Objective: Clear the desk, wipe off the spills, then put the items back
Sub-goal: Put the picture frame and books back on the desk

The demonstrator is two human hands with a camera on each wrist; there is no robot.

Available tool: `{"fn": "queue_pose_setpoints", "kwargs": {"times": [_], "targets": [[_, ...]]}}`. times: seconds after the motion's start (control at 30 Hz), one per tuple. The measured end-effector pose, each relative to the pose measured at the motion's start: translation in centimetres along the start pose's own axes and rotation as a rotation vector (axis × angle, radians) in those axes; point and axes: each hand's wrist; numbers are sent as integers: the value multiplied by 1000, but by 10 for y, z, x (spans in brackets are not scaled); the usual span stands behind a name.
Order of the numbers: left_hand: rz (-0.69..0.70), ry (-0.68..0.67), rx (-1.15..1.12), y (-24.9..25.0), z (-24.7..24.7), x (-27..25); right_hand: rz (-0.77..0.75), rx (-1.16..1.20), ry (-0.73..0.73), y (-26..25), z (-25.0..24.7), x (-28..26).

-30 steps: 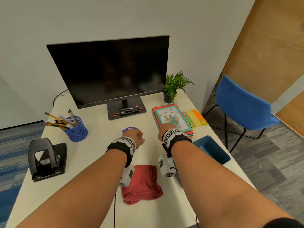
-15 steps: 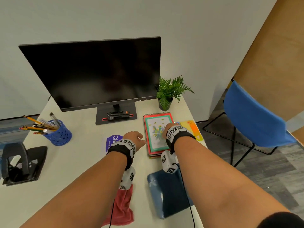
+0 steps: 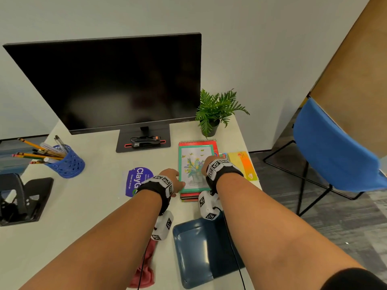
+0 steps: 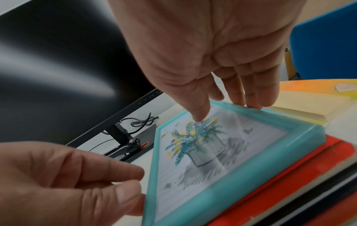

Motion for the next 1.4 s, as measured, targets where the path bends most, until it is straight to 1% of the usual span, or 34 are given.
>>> {"fn": "queue_pose_setpoints", "kwargs": {"times": [0.07, 0.2, 0.3, 0.4, 0.53, 0.6, 0.7, 0.83, 0.97, 1.17, 1.27, 1.4], "targets": [[-12, 6, 32, -1, -1, 1, -27, 5, -12, 2, 2, 3], [-29, 16, 67, -9, -2, 3, -4, 161, 35, 3, 3, 1], [-52, 35, 28, -16, -6, 2, 34, 176, 47, -5, -4, -4], [-67, 87, 19, -24, -17, 1, 23, 184, 50, -21, -14, -11], [-95, 169, -16, -45, -34, 5, 49, 421, 40, -51, -10, -6], [-105, 214, -32, -55, -43, 4, 43, 527, 8, -70, -6, 0], [-110, 240, -109, -66, -58, -9, -12, 642, -21, -98, -4, 6], [-99, 272, -154, -86, -79, -9, -73, 633, -28, -127, -14, -14], [-100, 276, -122, -109, -98, -11, -130, 564, -33, -150, -8, -15], [-73, 339, -103, -147, -126, -12, -170, 501, -24, -187, 4, -16], [-67, 361, -131, -162, -141, -11, -166, 521, -16, -203, 10, -15], [-37, 378, -194, -176, -158, -8, -163, 604, 19, -224, 19, -11]]}}
Point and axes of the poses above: each hand's wrist, its own x-axis towards the middle knuckle, its own z-axis out of the palm, y = z × x, and after that the axes turned 4 degrees about -x, right-handed
